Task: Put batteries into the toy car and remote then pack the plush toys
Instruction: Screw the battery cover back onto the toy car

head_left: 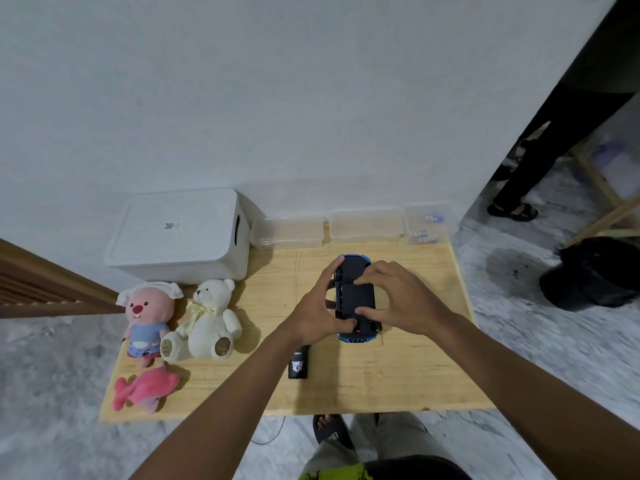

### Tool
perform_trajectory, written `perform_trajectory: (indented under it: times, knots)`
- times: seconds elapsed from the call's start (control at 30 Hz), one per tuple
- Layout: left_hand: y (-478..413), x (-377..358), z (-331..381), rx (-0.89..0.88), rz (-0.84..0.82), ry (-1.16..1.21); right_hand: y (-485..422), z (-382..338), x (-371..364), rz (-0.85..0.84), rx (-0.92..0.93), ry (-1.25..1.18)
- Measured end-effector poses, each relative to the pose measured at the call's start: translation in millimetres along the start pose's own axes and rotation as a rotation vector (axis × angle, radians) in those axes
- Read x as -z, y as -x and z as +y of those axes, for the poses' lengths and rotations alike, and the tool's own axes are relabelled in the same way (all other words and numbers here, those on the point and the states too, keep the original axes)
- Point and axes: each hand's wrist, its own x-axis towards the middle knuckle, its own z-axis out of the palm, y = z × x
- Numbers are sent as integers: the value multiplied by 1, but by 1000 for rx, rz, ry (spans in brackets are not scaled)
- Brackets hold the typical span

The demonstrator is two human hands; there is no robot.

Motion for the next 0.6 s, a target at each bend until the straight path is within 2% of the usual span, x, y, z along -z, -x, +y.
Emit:
perform_trajectory:
  times: [0.4,0.6]
  knots:
    - [-2,1,1,-3,6,-2,-3,-7,3,-17,-80,-61]
    - [-2,2,2,2,9,4,-11,-9,4,6,-175,-186]
